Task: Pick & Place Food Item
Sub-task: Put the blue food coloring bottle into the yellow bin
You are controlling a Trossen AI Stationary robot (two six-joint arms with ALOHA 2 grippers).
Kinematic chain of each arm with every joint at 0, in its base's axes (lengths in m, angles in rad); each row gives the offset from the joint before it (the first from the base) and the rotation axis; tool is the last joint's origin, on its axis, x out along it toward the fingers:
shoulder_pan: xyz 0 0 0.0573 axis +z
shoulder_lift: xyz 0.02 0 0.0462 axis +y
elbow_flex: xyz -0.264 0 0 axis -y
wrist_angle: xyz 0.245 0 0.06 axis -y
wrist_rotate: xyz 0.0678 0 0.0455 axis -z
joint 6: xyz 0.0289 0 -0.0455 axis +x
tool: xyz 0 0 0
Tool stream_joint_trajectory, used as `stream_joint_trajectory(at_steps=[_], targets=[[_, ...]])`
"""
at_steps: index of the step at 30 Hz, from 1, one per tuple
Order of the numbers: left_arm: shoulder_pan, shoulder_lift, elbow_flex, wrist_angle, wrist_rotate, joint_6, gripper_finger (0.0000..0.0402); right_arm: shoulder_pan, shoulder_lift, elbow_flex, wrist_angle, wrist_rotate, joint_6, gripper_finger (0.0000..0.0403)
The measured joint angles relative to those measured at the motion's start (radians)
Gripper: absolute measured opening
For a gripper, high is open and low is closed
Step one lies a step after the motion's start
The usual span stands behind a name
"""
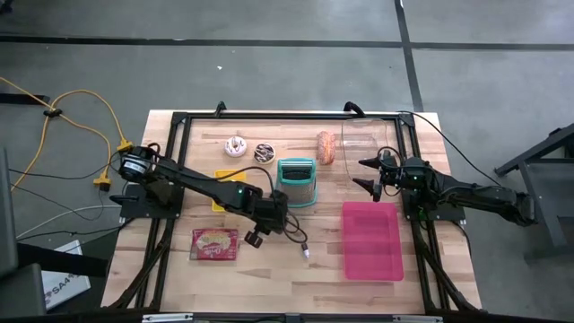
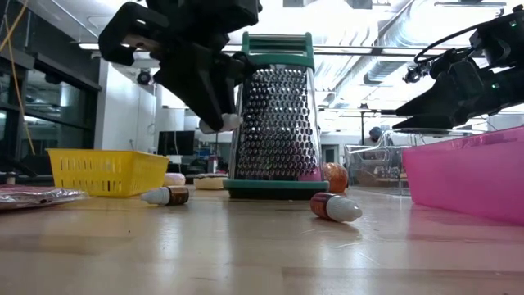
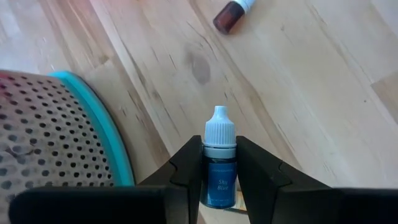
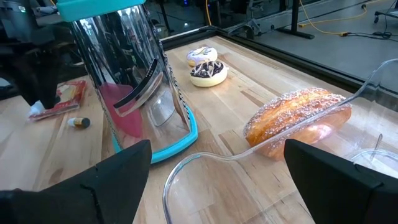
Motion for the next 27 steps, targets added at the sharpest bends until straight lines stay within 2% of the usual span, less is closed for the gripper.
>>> stream_joint_trajectory(at_steps=[11,18,27], targets=[[0.012,0.0,0.0,-0.1,-0.033,-0.127,0.0079,0.0,0.0,0.0,0.0,0.0,0.0,0.0357],[0.073,0.0,0.0,-0.183,-0.033,-0.255,0.0079,0.0,0.0,0.0,0.0,0.0,0.0,0.0357],[0.152,-0.044,-0.013,-0.221,-0.033,-0.309,0.0079,0.0,0.0,0.0,0.0,0.0,0.0,0.0357]])
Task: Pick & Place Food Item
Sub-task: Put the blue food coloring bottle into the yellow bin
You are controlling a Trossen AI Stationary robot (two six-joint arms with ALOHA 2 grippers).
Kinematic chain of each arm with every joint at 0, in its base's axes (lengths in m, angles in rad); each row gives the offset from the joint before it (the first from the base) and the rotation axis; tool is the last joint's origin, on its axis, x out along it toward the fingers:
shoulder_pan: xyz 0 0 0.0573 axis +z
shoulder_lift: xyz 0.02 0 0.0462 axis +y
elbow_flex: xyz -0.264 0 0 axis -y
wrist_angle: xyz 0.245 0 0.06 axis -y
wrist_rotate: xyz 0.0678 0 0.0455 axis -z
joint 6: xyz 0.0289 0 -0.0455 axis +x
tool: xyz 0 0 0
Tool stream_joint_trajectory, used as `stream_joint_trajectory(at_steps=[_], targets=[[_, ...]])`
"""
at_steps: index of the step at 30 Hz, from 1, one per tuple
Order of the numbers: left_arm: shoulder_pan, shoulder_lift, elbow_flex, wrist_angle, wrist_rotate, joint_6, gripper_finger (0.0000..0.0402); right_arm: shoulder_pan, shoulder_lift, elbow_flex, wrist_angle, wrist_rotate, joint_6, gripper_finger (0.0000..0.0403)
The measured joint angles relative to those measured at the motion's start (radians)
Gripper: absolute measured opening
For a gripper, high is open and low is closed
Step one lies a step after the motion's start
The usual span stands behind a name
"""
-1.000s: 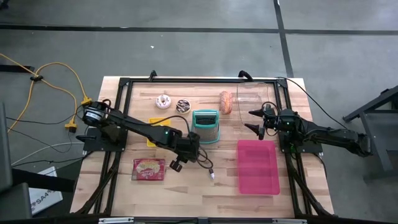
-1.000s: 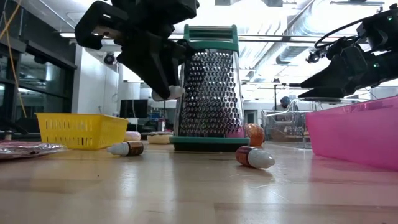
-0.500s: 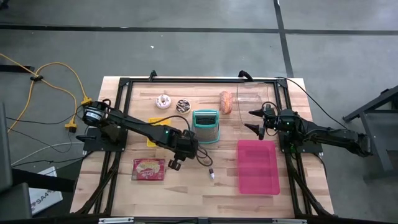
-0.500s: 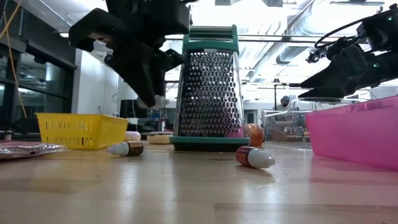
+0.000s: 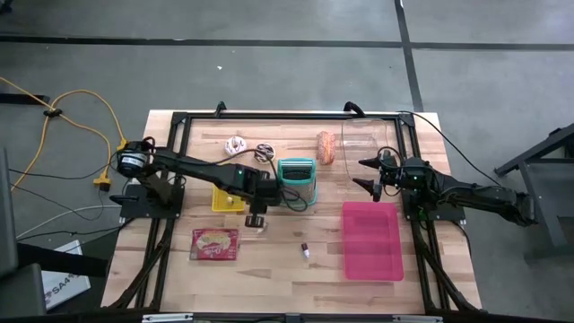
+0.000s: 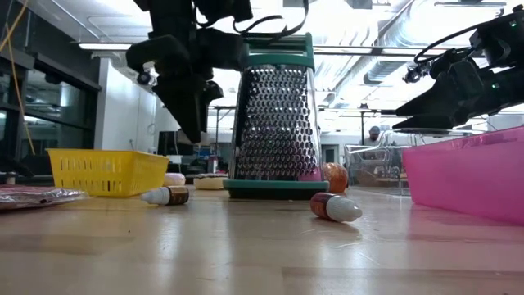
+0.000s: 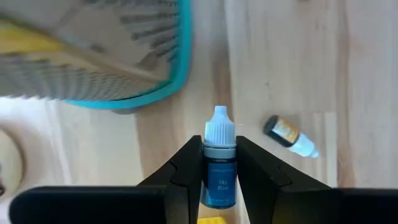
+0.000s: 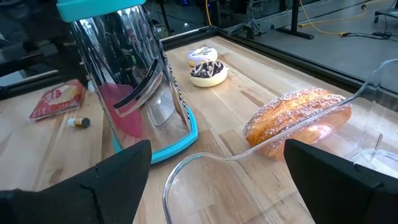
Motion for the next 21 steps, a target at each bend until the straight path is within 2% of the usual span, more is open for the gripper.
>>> stream_joint_trajectory(at_steps=[8,21], targets=[[0.011,-0.12,-0.107,0.001,-0.023,-0.055,0.0079,0.0,0.0,0.0,0.0,0.0,0.0,0.0357],[-0.079,-0.275,-0.234,0.008,-0.073,-0.16,0.0079,0.0,0.0,0.0,0.0,0.0,0.0,0.0357]])
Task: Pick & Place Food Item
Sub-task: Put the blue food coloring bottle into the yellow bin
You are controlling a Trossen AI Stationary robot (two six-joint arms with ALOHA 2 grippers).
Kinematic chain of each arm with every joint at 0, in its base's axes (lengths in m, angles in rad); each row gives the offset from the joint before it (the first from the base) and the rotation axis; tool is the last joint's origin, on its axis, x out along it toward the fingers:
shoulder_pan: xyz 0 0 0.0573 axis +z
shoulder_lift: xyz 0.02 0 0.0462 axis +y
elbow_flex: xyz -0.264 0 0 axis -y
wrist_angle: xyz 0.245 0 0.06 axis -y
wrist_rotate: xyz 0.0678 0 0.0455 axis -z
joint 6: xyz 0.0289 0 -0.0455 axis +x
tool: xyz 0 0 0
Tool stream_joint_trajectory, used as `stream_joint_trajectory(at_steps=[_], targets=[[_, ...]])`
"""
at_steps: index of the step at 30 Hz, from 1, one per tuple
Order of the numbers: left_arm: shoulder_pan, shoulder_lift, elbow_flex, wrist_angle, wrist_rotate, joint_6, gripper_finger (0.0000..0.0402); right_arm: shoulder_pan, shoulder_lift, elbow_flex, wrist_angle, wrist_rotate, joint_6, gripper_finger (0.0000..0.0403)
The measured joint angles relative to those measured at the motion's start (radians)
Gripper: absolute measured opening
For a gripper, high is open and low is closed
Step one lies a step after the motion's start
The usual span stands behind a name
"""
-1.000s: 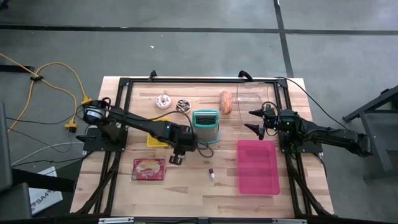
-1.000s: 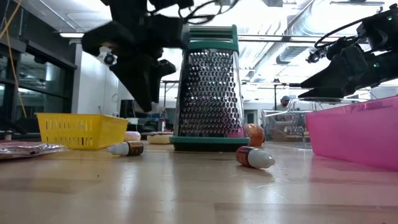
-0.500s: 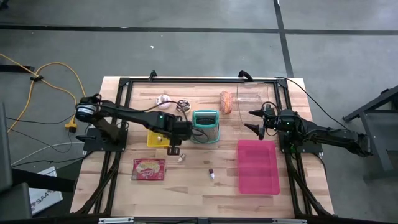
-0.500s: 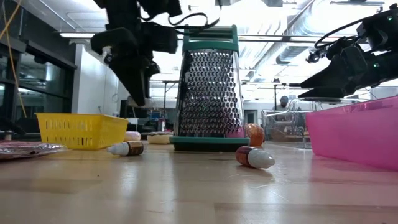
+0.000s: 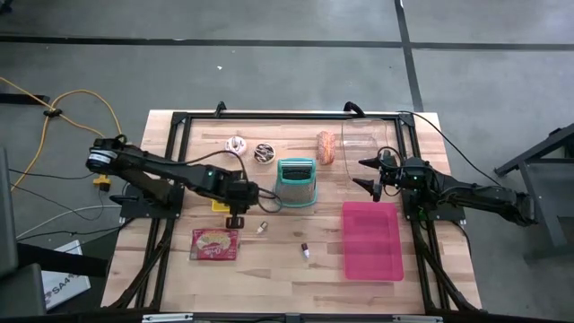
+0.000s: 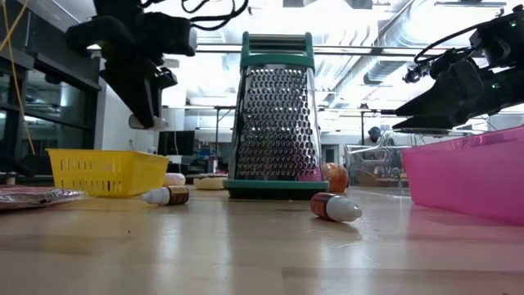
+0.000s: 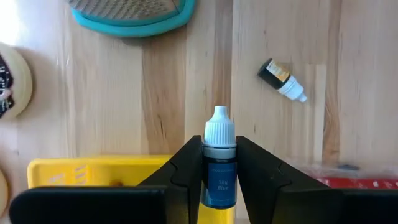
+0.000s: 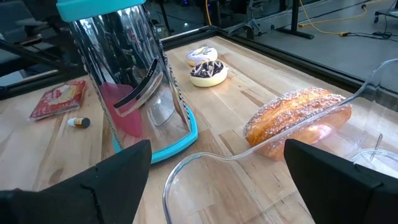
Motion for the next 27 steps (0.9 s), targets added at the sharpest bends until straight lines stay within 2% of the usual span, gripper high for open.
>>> stream_joint_trajectory(at_steps=[11,20,27], targets=[[-0.019,-0.051,-0.021,-0.05,-0.033,-0.111,0.0079,0.0,0.0,0.0,0.0,0.0,0.0,0.0357],[-0.019,-0.181,-0.147,-0.041,-0.058,-0.224,0.0079,0.0,0.0,0.0,0.0,0.0,0.0,0.0357],[-0.018,-0.233,-0.207,-0.002,-0.067,-0.237,0.0079,0.0,0.0,0.0,0.0,0.0,0.0,0.0357]])
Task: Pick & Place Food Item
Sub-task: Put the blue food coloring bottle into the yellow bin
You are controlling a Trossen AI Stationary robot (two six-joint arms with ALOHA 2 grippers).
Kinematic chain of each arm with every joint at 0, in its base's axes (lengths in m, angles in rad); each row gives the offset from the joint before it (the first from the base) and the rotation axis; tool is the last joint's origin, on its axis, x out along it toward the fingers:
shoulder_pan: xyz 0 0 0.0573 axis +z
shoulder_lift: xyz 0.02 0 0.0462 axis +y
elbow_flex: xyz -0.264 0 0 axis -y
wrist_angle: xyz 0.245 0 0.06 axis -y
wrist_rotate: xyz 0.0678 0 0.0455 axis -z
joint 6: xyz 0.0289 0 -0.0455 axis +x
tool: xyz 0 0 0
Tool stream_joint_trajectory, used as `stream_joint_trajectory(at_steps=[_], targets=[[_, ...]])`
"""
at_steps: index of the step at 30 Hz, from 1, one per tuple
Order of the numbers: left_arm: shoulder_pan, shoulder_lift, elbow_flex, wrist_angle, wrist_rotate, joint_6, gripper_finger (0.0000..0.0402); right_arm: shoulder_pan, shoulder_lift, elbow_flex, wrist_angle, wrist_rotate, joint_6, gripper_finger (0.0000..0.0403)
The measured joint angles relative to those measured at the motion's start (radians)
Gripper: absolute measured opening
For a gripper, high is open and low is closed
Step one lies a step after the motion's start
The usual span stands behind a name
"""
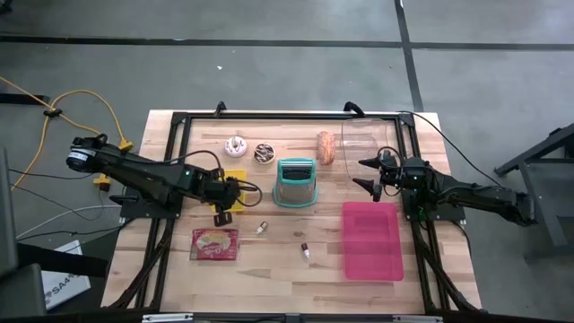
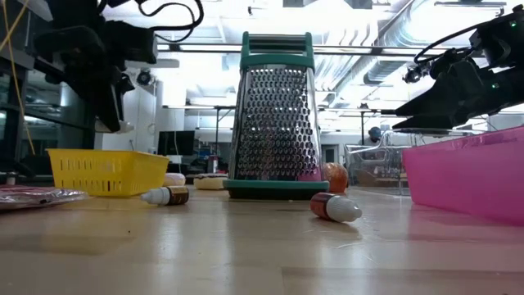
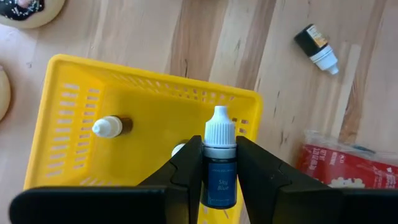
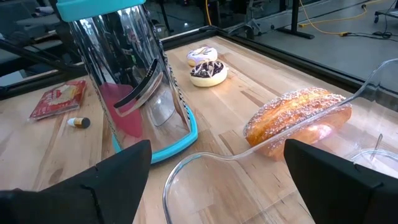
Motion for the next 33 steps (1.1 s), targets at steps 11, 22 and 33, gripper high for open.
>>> stream_joint_trajectory(at_steps=[11,22,33], targets=[[0.0,0.0,-0.105,0.101,-0.01,-0.015,0.0079,0.0,0.0,0.0,0.0,0.0,0.0,0.0357],[0.0,0.0,-0.131,0.138,0.001,-0.015,0.0079,0.0,0.0,0.0,0.0,0.0,0.0,0.0357],[0.0,0.002,-0.131,0.138,0.0,0.001,0.0108,0.0,0.0,0.0,0.0,0.0,0.0,0.0357]])
